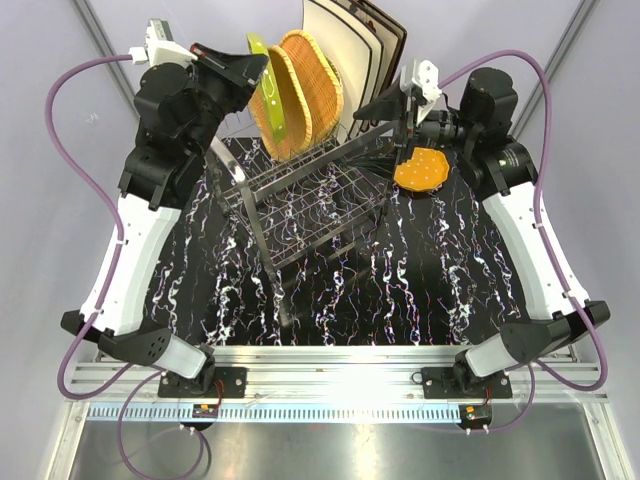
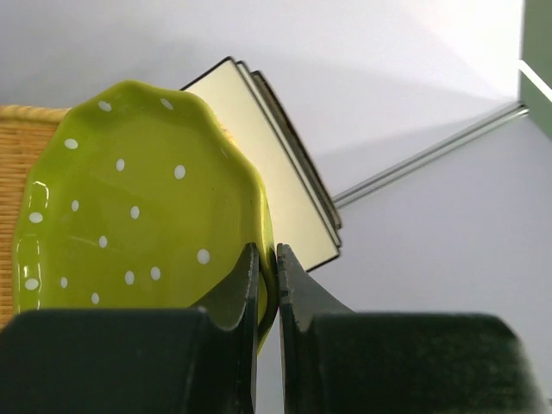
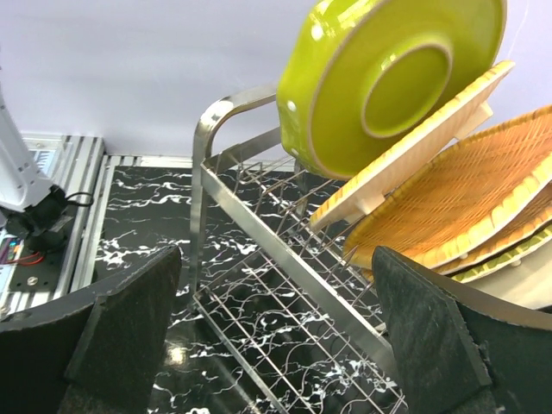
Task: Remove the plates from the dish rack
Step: Grab a plate with the left arm
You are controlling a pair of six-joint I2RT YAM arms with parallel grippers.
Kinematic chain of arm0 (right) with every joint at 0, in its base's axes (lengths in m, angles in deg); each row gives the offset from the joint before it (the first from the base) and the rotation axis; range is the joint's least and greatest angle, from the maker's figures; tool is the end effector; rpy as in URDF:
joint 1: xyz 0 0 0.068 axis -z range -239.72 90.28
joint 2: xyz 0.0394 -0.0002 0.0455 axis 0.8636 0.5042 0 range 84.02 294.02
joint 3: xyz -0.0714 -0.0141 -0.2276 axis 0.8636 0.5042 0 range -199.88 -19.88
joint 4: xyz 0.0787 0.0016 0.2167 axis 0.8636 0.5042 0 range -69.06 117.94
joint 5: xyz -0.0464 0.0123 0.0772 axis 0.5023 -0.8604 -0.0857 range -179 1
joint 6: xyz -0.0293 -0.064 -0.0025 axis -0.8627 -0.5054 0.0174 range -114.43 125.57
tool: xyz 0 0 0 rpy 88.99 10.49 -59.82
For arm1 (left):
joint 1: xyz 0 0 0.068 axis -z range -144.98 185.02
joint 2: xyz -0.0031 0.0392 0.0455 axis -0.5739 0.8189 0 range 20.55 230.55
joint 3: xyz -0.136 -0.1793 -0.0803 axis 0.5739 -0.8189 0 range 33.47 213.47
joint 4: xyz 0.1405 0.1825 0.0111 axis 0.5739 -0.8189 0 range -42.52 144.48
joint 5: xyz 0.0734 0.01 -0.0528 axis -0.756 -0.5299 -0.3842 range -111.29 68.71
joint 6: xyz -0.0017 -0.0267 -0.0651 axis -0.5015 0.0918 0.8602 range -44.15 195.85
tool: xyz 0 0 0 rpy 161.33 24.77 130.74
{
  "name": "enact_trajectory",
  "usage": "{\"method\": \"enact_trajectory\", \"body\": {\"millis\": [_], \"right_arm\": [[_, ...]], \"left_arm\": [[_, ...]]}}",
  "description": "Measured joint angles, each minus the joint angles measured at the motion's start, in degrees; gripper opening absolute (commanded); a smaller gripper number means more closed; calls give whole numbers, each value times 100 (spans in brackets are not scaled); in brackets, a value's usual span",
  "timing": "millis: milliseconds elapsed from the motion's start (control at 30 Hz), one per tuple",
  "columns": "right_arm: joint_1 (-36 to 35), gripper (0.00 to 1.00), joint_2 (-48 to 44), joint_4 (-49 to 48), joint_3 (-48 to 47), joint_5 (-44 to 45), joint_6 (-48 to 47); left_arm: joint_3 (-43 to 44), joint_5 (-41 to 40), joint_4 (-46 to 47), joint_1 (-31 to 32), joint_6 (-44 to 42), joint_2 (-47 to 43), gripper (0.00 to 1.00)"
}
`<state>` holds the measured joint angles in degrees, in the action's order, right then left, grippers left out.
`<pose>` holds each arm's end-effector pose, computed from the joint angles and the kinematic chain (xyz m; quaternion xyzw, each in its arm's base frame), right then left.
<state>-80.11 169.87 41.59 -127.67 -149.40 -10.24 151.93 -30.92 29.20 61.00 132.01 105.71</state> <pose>0.2448 0.1445 0.4788 -0.5296 0.4626 0.3760 0.6035 0.2508 -0.1115 0.5262 -0.2314 0.6146 -0.4526 0.6032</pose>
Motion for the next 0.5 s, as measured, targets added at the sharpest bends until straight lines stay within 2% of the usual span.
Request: {"method": "enact_trajectory", "body": {"millis": [267, 500], "right_arm": [[-424, 100, 227, 66, -304, 601, -52], [-1250, 100, 568, 260, -850, 1773, -258]], "left_arm": [[-243, 28, 527, 0, 164, -240, 0], [-507, -7, 597, 0, 374, -286, 0]]}}
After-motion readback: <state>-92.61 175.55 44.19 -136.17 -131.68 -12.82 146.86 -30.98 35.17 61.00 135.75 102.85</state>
